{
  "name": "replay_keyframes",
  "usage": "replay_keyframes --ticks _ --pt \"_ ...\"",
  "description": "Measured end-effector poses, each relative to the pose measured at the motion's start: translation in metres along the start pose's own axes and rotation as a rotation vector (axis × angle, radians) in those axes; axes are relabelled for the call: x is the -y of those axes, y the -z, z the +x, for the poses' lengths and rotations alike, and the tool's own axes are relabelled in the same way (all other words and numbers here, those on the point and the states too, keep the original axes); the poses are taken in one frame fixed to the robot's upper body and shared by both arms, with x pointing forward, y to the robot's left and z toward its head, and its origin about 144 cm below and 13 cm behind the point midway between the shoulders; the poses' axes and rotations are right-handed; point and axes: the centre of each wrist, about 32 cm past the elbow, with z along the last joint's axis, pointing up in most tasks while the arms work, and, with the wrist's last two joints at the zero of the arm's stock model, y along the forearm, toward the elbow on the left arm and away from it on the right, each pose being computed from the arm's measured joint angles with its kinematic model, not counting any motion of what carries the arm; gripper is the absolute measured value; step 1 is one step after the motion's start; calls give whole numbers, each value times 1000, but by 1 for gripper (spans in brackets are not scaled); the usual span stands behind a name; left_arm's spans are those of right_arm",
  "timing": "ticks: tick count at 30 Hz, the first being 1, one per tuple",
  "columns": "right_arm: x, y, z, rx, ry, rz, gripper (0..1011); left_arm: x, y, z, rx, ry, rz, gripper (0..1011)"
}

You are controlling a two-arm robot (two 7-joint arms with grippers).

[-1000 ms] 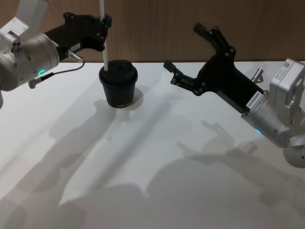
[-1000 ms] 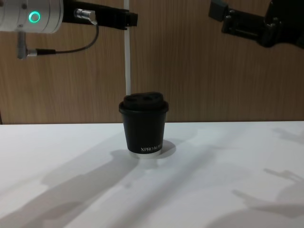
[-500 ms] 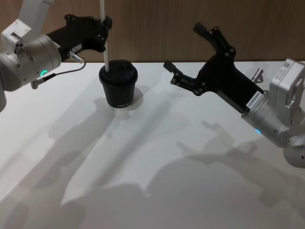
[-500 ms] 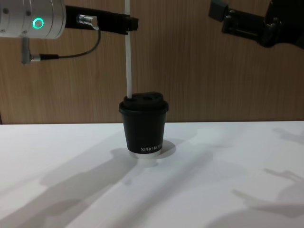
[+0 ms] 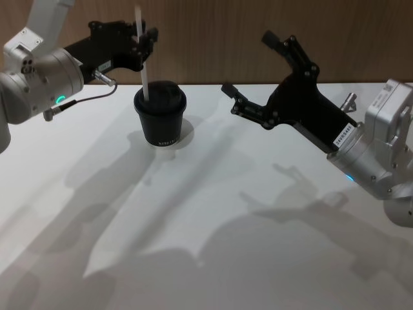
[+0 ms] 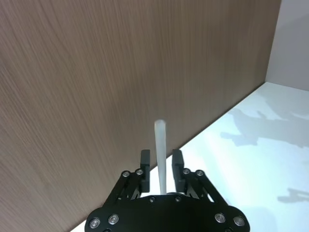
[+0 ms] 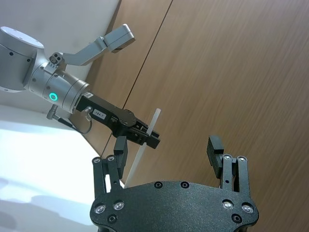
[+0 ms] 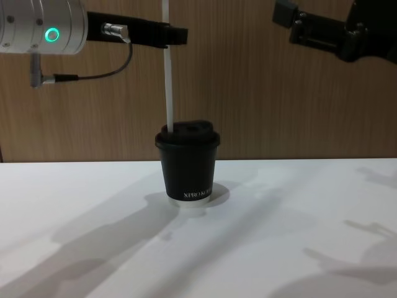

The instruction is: Pick up the straw with one hand, pass it to the other hand, and insert it into the cup.

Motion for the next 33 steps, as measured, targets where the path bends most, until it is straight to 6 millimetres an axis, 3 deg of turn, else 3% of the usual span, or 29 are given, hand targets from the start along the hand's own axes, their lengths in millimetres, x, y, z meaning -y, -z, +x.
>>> replay_keyframes --ticks 14,16,22,26,33 --pt "0 0 0 0 0 0 1001 1 1 1 -2 -1 1 714" --pt "0 0 0 0 0 0 1001 1 1 1 -2 0 1 734" --pt "-1 0 0 -4 5 3 1001 0 2 0 -1 3 -4 934" --pt "-6 -3 0 -17 22 12 1001 -1 5 0 3 14 -14 1002" --pt "-20 -10 0 -70 74 24 1001 -7 15 -1 23 56 -66 1000"
